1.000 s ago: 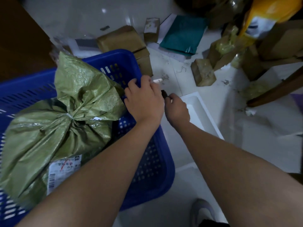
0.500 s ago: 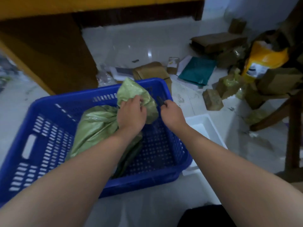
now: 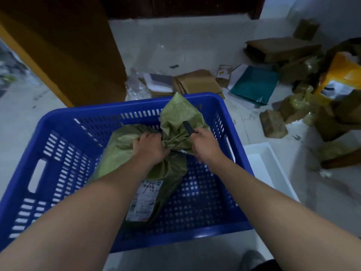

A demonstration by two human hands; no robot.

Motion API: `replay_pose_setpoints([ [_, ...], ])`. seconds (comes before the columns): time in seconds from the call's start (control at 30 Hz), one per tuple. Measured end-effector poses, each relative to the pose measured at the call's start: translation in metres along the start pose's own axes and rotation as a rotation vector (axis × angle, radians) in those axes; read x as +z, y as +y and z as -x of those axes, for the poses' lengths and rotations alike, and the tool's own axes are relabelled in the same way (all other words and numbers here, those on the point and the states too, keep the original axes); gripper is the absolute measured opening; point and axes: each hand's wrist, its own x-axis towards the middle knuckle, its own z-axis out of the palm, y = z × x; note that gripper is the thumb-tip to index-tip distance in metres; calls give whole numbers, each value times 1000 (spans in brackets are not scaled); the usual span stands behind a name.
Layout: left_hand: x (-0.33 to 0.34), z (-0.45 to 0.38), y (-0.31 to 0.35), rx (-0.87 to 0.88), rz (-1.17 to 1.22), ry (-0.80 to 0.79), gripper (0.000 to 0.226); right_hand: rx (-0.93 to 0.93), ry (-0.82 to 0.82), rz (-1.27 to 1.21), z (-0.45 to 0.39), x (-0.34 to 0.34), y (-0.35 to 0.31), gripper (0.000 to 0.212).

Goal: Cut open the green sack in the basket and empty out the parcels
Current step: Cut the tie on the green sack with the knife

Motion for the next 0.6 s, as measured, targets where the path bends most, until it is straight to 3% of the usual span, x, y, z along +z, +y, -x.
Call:
replay_pose_setpoints([
  [0.2,8,-3,10,59,-23,2,44,-21,7,1,-6,5,-8,18],
  [0.4,-13,15,13,62,134,110,38,-60,-17,-21,12,12,-34,25],
  [0.47,-17,27,2,-13,299,104,42,-33,-74,-56,27,13,-47,19],
  [0.6,-18,71,-23,-313,1084,123,42,81,-238,-82,61,24,-65,22],
])
